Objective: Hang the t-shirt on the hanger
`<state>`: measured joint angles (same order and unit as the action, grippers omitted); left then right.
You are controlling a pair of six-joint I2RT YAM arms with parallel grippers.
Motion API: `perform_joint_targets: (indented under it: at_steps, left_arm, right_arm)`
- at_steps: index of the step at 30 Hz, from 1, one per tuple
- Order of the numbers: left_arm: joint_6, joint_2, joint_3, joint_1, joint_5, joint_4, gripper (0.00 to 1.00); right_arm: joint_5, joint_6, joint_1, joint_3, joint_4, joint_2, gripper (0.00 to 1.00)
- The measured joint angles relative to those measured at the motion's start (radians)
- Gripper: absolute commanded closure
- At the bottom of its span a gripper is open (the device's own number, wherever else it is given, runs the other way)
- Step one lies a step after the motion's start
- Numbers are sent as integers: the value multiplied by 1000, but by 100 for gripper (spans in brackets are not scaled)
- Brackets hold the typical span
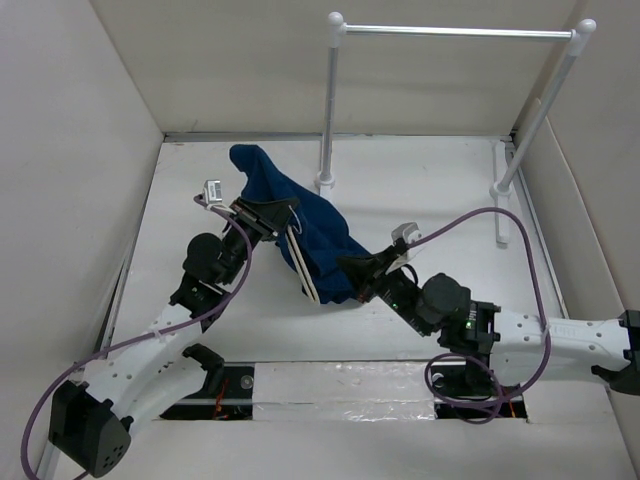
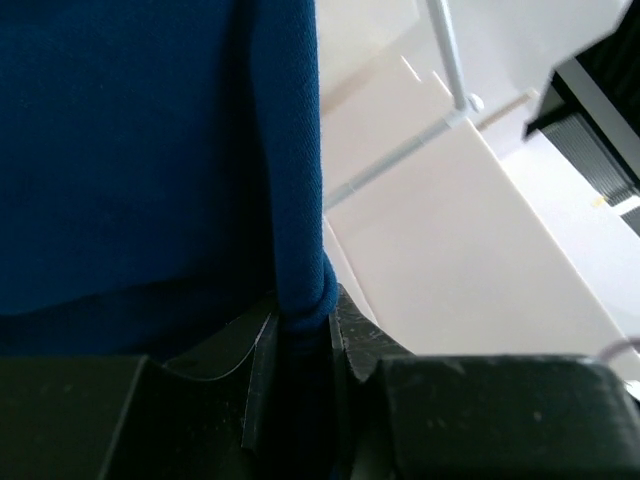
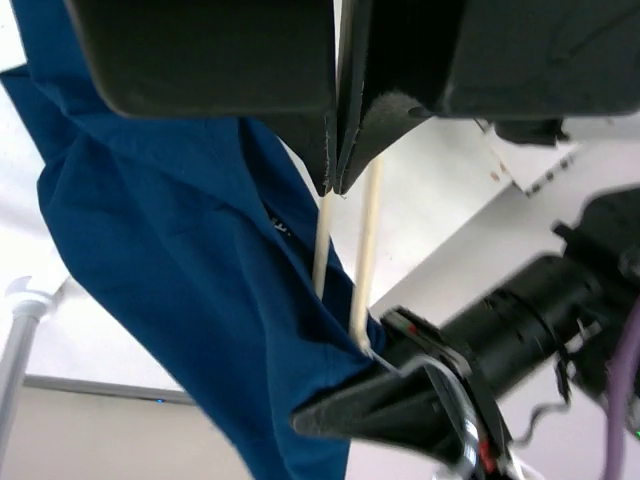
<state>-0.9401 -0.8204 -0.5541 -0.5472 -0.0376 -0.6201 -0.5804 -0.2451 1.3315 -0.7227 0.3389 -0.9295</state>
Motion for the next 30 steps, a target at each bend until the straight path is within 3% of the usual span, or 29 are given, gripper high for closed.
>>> perform_joint_targets:
  at_steps: [3, 7, 9, 23, 29, 30]
  left_arm:
    - [-13, 23, 0, -1, -44, 0, 100]
    - [-19, 58, 0, -1, -72, 9, 100]
    - [-22, 74, 0, -1, -77, 16, 100]
    - [-29, 83, 0, -1, -93, 37, 100]
    - [-29, 83, 0, -1, -93, 43, 100]
    - [-29, 83, 0, -1, -93, 42, 100]
  right_arm:
    - [107, -6, -61, 63, 2, 21, 99]
    - [264, -11, -186, 157, -31, -5, 54]
    - [303, -5, -224, 167, -62, -32, 50]
    - [385, 85, -286, 71, -123, -290, 49]
    - [378, 108, -298, 35, -123, -348, 50]
    - [378, 111, -298, 29, -123, -356, 54]
